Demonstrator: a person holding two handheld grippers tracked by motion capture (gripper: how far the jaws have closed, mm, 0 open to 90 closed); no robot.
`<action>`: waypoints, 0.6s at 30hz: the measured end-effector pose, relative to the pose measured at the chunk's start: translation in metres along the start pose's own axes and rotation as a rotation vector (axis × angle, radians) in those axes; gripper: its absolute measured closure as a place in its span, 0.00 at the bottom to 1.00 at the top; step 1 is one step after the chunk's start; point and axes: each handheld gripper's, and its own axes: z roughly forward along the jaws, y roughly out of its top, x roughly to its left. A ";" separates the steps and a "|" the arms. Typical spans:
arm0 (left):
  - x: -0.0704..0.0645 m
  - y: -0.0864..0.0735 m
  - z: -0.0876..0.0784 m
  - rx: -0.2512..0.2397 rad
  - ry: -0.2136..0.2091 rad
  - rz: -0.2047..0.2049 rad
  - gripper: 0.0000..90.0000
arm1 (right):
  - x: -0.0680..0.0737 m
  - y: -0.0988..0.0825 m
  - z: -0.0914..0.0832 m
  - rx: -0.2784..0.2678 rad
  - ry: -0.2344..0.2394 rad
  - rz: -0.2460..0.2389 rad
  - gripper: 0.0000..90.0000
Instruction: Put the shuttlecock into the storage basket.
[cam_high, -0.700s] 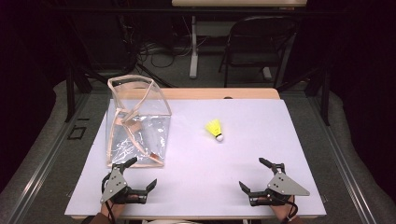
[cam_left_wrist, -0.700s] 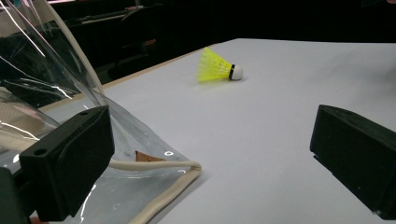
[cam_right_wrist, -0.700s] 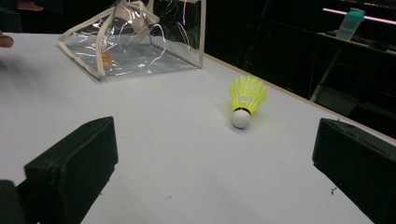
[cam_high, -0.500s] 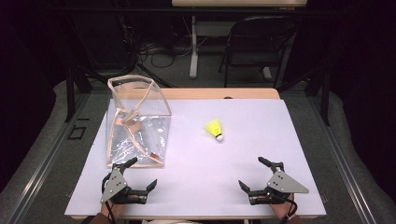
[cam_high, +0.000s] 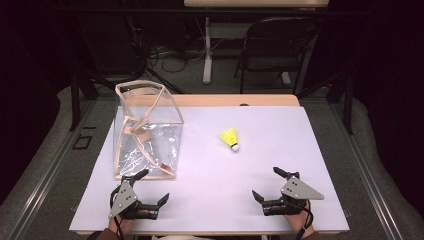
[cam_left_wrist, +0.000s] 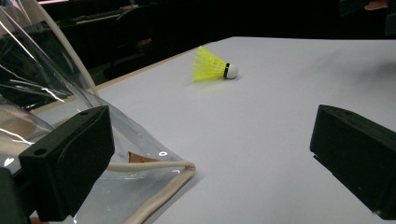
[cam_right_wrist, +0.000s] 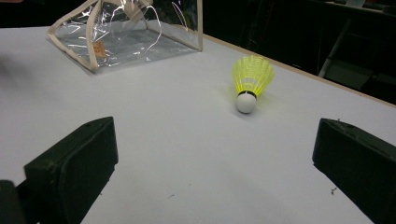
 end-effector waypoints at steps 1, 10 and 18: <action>0.000 0.000 0.000 0.004 -0.001 0.000 0.00 | 0.000 0.000 0.001 0.006 0.002 -0.004 0.00; 0.000 0.000 0.000 -0.007 -0.002 -0.010 0.00 | -0.007 0.008 0.013 0.032 -0.008 -0.003 0.00; 0.000 0.000 0.001 0.005 -0.002 -0.008 0.00 | -0.017 0.013 0.034 0.080 -0.002 0.008 0.00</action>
